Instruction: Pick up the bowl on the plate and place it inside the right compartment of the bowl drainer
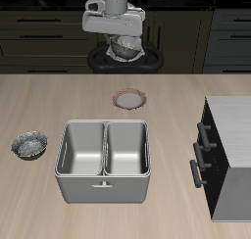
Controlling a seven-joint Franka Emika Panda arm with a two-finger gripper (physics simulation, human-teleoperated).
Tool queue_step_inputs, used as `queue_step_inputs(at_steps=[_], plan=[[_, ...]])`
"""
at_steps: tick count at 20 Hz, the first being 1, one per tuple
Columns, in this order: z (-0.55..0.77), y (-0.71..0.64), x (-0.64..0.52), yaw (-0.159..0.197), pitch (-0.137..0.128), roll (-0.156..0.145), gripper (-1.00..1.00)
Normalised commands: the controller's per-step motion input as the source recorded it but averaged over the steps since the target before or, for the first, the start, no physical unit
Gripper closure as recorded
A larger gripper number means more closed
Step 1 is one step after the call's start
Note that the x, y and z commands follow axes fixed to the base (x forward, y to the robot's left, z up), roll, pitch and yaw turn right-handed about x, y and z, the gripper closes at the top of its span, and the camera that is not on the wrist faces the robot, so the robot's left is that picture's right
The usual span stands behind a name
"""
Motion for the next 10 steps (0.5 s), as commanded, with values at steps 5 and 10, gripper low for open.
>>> queue_step_inputs(at_steps=[5,10], plan=[[0.43,0.03,0.29,0.034,-0.036,-0.024,1.00],[0.24,0.02,0.26,0.015,-0.019,-0.016,1.00]])
